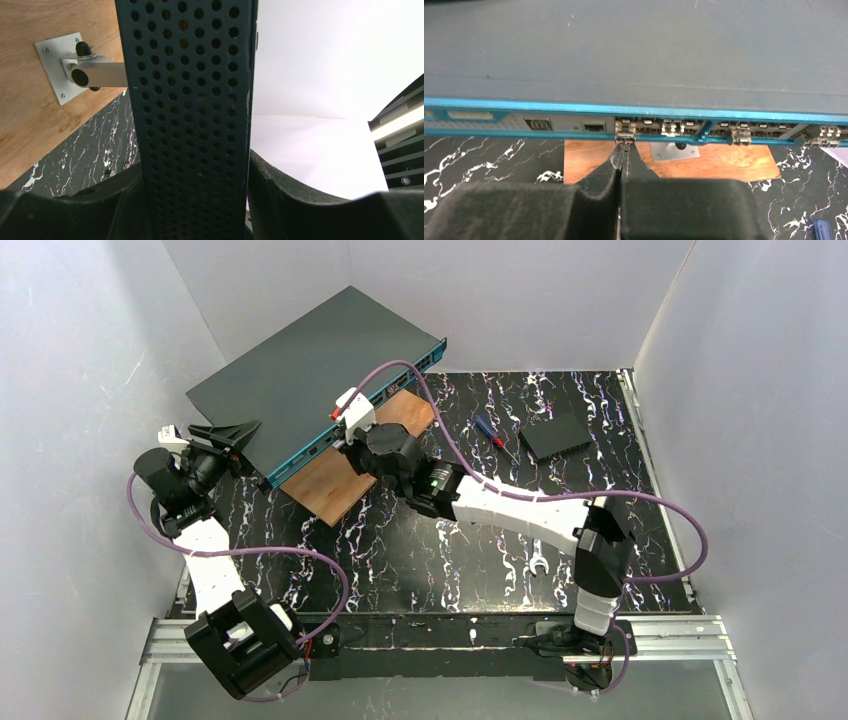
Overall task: Insert the plug into the switch port
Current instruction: Insert the connector into the switch port.
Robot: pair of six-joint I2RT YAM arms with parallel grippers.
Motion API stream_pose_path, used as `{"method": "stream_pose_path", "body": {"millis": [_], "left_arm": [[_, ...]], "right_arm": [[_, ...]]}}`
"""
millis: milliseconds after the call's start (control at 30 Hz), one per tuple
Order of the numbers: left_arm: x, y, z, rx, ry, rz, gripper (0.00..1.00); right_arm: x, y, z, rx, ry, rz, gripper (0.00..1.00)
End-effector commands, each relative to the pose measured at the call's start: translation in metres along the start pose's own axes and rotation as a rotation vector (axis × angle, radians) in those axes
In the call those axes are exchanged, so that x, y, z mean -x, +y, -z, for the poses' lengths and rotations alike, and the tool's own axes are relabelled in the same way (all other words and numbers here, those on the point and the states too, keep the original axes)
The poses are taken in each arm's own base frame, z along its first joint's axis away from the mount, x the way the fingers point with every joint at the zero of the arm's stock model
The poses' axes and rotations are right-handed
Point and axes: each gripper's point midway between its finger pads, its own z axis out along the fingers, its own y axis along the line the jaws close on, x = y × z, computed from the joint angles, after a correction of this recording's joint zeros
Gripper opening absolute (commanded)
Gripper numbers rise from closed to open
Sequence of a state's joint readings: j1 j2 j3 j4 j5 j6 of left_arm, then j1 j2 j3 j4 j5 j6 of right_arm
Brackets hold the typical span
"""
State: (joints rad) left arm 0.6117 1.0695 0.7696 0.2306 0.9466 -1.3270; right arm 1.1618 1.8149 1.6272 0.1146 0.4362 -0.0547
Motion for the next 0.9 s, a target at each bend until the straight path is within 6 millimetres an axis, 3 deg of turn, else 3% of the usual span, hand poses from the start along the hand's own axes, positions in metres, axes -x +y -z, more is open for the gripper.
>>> {"method": "stream_pose_path", "body": {"millis": [0,233,467,667,867], "left_arm": [[-0.03,-0.007,0.005,-0.036,0.129,-0.096,0.0],[-0.028,-0.006,0.006,-0.032,0.12,-0.091,0.0],[-0.027,-0.006,0.006,-0.033,0.119,-0.091,0.0],[-0.027,-0.006,0.006,-0.033,0.116,-0.091,0.0],[-0.026,-0.006,0.007,-0.033,0.112,-0.093,0.0]], "right_arm": [[0.024,-0.012,0.02,0.028,-0.094,-0.057,0.06],[-0.015,-0.035,0.067,-0.017,0.046,-0.028,0.21],[-0.076,-0.073,0.108,-0.121,0.242,-0.023,0.35],[-0.129,-0.11,0.133,-0.185,0.373,-0.15,0.43],[-0.184,-0.151,0.144,-0.266,0.49,-0.271,0.47]]}}
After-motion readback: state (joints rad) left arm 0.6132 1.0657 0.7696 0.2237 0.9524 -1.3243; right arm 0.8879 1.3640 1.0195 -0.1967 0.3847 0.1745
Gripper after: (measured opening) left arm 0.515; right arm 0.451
